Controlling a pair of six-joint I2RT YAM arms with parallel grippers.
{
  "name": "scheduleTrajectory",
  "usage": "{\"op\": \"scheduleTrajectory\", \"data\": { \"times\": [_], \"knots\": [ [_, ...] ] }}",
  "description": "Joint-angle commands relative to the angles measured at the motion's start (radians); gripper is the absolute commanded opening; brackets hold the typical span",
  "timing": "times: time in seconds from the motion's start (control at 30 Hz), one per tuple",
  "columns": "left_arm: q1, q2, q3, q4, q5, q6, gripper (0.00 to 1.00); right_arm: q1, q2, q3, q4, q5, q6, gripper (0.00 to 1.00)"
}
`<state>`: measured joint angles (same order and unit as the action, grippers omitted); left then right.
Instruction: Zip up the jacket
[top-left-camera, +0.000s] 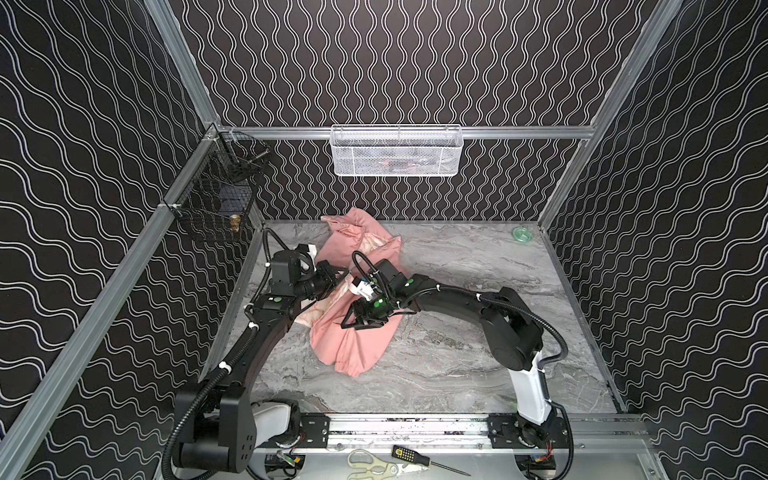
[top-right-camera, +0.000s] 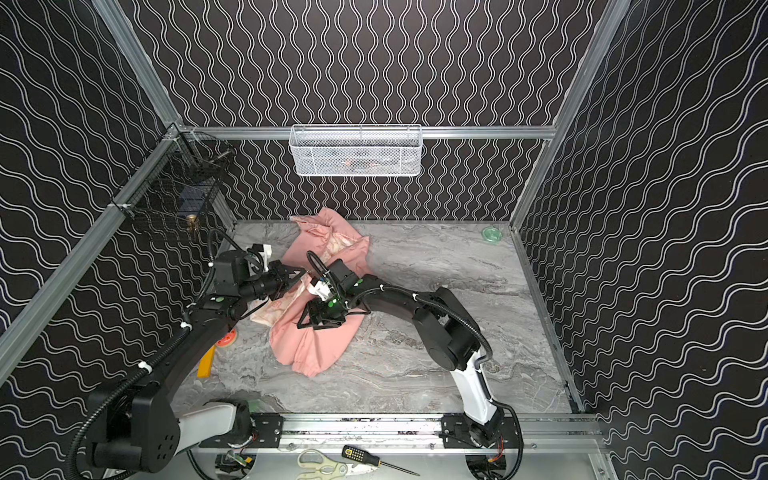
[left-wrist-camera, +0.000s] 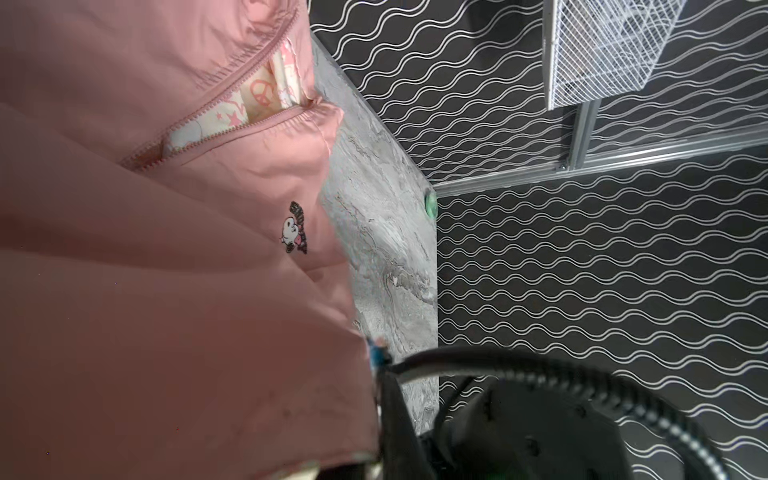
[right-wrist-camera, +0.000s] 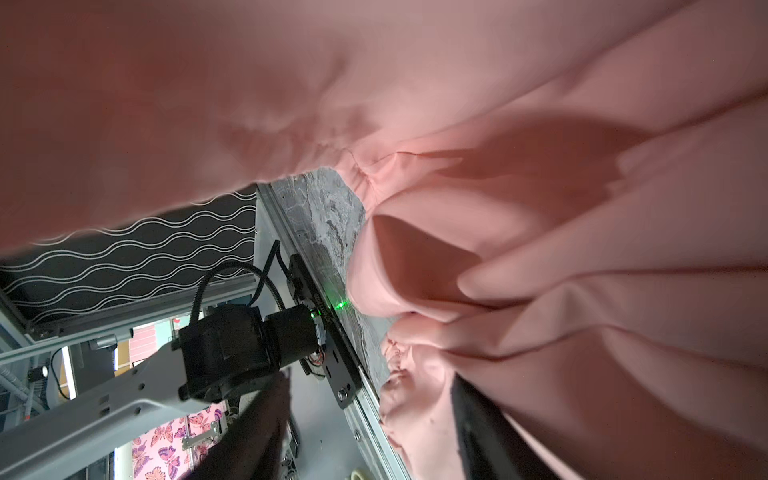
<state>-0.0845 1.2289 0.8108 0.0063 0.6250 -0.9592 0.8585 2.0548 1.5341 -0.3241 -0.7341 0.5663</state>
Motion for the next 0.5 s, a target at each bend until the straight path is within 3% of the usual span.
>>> {"op": "scheduleTrajectory", "data": {
  "times": [0.0,0.23,0.33,0.47],
  "knots": [
    [0.012,0.022,-0.002,0.03,-0.001,0.014,0.0,-0.044,-0.111,-0.061,-0.038,-0.035,-0.074,0.76],
    [0.022,0.085,0.0,0.086,0.021,0.006,0.0,-0.287,-0.281,-0.14,-0.036,0.059,-0.063,0.78],
    [0.022,0.096,0.006,0.086,0.034,0.013,0.0,-0.399,-0.232,-0.122,-0.028,0.167,-0.022,0.75],
    [0.022,0.088,-0.002,0.073,0.05,0.019,0.0,-0.491,-0.042,-0.013,0.025,0.156,0.036,0.7]
  ]
}}
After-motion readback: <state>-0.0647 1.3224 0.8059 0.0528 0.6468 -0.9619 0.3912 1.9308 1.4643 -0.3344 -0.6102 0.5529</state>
